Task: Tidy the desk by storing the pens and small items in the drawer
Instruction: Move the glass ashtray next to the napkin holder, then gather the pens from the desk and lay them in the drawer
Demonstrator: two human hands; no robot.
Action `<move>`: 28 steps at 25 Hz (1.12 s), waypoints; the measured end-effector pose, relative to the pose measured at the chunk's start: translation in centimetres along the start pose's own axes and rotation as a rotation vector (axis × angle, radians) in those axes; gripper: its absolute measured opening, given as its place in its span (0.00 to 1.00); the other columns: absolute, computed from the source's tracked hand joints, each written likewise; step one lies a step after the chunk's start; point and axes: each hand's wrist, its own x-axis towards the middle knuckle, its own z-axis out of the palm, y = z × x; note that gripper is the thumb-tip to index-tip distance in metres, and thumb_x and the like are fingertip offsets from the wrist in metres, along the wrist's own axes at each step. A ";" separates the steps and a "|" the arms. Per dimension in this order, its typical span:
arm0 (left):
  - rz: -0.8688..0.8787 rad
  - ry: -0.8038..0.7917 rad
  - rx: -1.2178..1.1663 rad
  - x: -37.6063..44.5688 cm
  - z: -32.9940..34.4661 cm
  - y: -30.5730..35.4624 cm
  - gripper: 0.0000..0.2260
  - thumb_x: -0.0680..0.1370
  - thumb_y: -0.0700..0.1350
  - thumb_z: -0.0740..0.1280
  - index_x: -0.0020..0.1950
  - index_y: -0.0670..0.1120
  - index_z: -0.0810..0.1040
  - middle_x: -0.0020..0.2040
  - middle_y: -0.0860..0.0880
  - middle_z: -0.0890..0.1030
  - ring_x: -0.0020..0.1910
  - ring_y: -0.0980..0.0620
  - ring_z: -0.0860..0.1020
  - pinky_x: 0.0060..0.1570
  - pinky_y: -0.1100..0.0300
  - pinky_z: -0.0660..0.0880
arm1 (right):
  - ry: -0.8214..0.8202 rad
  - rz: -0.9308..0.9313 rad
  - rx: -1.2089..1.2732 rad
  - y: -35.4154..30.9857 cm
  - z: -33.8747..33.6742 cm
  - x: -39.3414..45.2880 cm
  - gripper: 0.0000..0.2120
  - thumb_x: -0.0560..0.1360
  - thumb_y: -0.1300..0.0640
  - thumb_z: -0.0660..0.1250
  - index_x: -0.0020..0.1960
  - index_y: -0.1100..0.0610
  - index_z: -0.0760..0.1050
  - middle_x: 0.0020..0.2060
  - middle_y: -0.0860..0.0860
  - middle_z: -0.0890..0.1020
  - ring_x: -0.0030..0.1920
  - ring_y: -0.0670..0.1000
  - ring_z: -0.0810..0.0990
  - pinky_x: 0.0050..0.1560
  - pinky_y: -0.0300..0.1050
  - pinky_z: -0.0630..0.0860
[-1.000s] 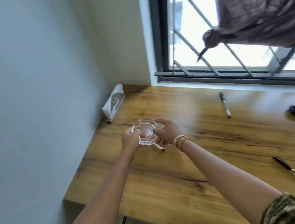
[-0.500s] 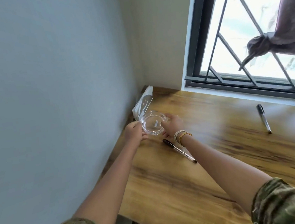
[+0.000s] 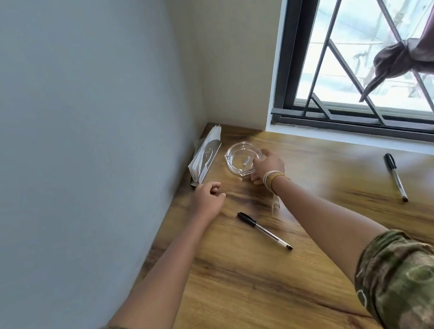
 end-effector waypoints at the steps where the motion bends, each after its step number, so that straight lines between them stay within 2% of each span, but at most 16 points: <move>1: 0.057 -0.044 0.124 0.1 0.2 -0.3 0.18 0.74 0.47 0.69 0.64 0.53 0.76 0.57 0.51 0.73 0.48 0.54 0.75 0.55 0.57 0.75 | 0.005 0.003 0.000 0.1 0.1 0.2 0.22 0.76 0.52 0.63 0.70 0.50 0.69 0.41 0.56 0.85 0.20 0.45 0.79 0.19 0.38 0.74; 4: 0.163 -0.085 0.338 -0.4 0.6 -0.3 0.24 0.75 0.50 0.67 0.70 0.56 0.69 0.62 0.50 0.66 0.61 0.51 0.69 0.62 0.55 0.70 | 0.002 0.008 -0.011 -0.1 0.1 0.4 0.20 0.77 0.54 0.62 0.69 0.51 0.69 0.43 0.58 0.85 0.22 0.48 0.81 0.19 0.39 0.75; 8: 0.248 -0.075 0.421 -1.2 0.6 -0.8 0.24 0.77 0.49 0.65 0.74 0.54 0.65 0.65 0.48 0.63 0.66 0.49 0.65 0.64 0.55 0.65 | -0.018 0.023 -0.001 0.0 -0.1 -0.6 0.15 0.77 0.48 0.59 0.58 0.58 0.68 0.37 0.59 0.84 0.26 0.55 0.82 0.25 0.47 0.80; 9: 0.260 -0.079 0.432 -1.5 0.5 -0.9 0.24 0.78 0.49 0.64 0.74 0.54 0.64 0.66 0.48 0.63 0.67 0.49 0.64 0.65 0.55 0.65 | -0.002 0.020 0.004 0.4 -0.2 -1.0 0.16 0.76 0.45 0.59 0.54 0.58 0.67 0.38 0.59 0.84 0.28 0.56 0.83 0.27 0.49 0.81; 11: 0.271 -0.096 0.453 -2.1 0.5 -1.0 0.24 0.79 0.48 0.63 0.75 0.54 0.63 0.68 0.48 0.62 0.68 0.48 0.63 0.65 0.54 0.64 | 0.049 -0.033 -0.060 1.7 -0.3 -2.1 0.16 0.73 0.42 0.58 0.50 0.55 0.67 0.42 0.58 0.83 0.37 0.59 0.83 0.40 0.55 0.82; 13: 0.284 -0.104 0.487 -2.9 0.8 -1.1 0.24 0.79 0.48 0.61 0.75 0.54 0.62 0.71 0.47 0.60 0.69 0.48 0.63 0.66 0.53 0.64 | 0.058 -0.102 -0.179 3.0 -1.0 -4.4 0.13 0.73 0.48 0.60 0.50 0.56 0.71 0.44 0.57 0.81 0.45 0.58 0.80 0.50 0.50 0.77; 15: 0.281 -0.115 0.484 -3.6 1.0 -1.4 0.23 0.80 0.47 0.59 0.75 0.54 0.62 0.74 0.47 0.58 0.71 0.47 0.61 0.69 0.51 0.63 | 0.053 -0.174 -0.274 4.3 -1.7 -6.8 0.09 0.74 0.53 0.62 0.48 0.58 0.76 0.41 0.55 0.80 0.45 0.56 0.77 0.48 0.44 0.72; 17: 0.266 -0.133 0.435 -4.4 1.4 -1.7 0.23 0.80 0.46 0.58 0.76 0.55 0.61 0.77 0.49 0.55 0.74 0.48 0.58 0.72 0.49 0.60 | 0.012 -0.251 -0.282 5.4 -2.2 -8.9 0.08 0.72 0.53 0.65 0.44 0.57 0.78 0.39 0.52 0.80 0.42 0.53 0.77 0.45 0.43 0.72; 20: 0.232 -0.146 0.376 -6.1 2.0 -2.0 0.23 0.81 0.45 0.56 0.76 0.55 0.60 0.79 0.51 0.51 0.77 0.49 0.53 0.74 0.47 0.56 | -0.076 -0.411 -0.321 7.5 -2.5 -11.2 0.08 0.68 0.52 0.71 0.42 0.56 0.79 0.42 0.50 0.78 0.42 0.50 0.78 0.46 0.41 0.75; 22: 0.201 -0.150 0.368 -6.5 2.2 -2.1 0.24 0.81 0.44 0.56 0.76 0.54 0.60 0.80 0.51 0.50 0.78 0.49 0.51 0.74 0.48 0.55 | -0.095 -0.521 -0.378 9.2 -2.5 -11.9 0.08 0.66 0.54 0.73 0.43 0.57 0.79 0.45 0.51 0.76 0.44 0.49 0.76 0.47 0.37 0.72; 24: 0.155 -0.126 0.295 -6.8 2.5 -1.7 0.23 0.79 0.42 0.58 0.75 0.52 0.64 0.79 0.50 0.53 0.77 0.49 0.53 0.74 0.49 0.56 | -0.079 -0.563 -0.401 10.1 -2.7 -12.7 0.07 0.67 0.56 0.73 0.43 0.57 0.80 0.47 0.51 0.75 0.44 0.48 0.75 0.47 0.33 0.68; 25: 0.123 -0.069 0.195 -7.1 2.7 -1.4 0.22 0.78 0.40 0.60 0.72 0.50 0.68 0.78 0.49 0.58 0.76 0.48 0.58 0.73 0.51 0.59 | -0.058 -0.561 -0.389 10.2 -2.9 -13.0 0.06 0.67 0.57 0.73 0.43 0.58 0.80 0.47 0.51 0.76 0.43 0.47 0.75 0.46 0.33 0.69; 26: 0.090 0.024 0.071 -7.5 2.8 -0.9 0.19 0.77 0.38 0.61 0.69 0.48 0.73 0.74 0.47 0.64 0.73 0.48 0.64 0.70 0.55 0.63 | -0.034 -0.553 -0.357 10.1 -3.0 -13.3 0.05 0.68 0.58 0.73 0.42 0.57 0.81 0.46 0.51 0.77 0.42 0.47 0.76 0.46 0.35 0.71; 28: 0.007 0.210 -0.137 -8.8 3.3 0.3 0.14 0.77 0.37 0.61 0.60 0.46 0.78 0.62 0.46 0.76 0.60 0.49 0.76 0.56 0.59 0.72 | 0.020 -0.521 -0.276 9.8 -3.6 -13.8 0.04 0.68 0.58 0.72 0.43 0.56 0.81 0.43 0.49 0.81 0.40 0.47 0.78 0.46 0.39 0.76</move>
